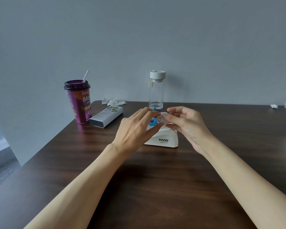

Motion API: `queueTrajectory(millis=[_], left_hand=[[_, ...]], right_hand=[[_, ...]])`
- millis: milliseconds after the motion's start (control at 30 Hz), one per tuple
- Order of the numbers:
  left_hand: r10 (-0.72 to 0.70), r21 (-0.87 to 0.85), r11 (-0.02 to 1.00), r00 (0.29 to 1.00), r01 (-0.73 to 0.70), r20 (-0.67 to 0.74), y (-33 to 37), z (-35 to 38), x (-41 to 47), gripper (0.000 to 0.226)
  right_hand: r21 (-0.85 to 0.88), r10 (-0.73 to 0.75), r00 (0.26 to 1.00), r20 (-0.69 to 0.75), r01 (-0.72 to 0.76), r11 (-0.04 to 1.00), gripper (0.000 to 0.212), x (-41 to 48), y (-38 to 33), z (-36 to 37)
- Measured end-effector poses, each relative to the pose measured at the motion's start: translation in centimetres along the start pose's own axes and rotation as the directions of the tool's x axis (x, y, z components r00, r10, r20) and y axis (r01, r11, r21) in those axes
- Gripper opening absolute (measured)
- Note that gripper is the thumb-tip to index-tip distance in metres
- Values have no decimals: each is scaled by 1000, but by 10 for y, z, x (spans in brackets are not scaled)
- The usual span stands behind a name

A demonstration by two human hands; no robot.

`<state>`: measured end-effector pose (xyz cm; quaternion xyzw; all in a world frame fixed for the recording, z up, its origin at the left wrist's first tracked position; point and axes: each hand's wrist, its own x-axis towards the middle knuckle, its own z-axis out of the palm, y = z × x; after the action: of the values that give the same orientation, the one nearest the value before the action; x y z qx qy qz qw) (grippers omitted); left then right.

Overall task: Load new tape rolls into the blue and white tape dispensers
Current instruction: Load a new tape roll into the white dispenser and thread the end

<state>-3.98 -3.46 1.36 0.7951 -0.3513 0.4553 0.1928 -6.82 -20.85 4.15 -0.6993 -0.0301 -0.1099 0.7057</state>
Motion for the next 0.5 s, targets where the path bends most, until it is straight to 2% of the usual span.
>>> queueTrajectory(millis=[167,267,333,367,433,500], left_hand=[[-104,-62,993,994,105,18,3,-2,0,28],[-185,-107,976,982,188,38,2,-1,-1,28],[-231,-121,964,971,237,65,1,0,0,31],[-242,-122,961,967,250,79,1,0,0,33],[-242,-122,959,964,255,111,0,1,-1,32],[-248,-113,958,958,265,146,1,2,-2,29]], right_hand=[[8,-43,998,-42,43,999,23,1,0,-1],[26,-89,987,-134,93,995,19,6,2,-9],[-211,-193,962,-196,151,966,20,12,7,-18],[-377,-246,951,-187,162,912,20,14,11,-23],[-654,-312,946,-88,181,734,18,17,23,-33],[-821,-288,957,44,200,536,20,18,35,-39]])
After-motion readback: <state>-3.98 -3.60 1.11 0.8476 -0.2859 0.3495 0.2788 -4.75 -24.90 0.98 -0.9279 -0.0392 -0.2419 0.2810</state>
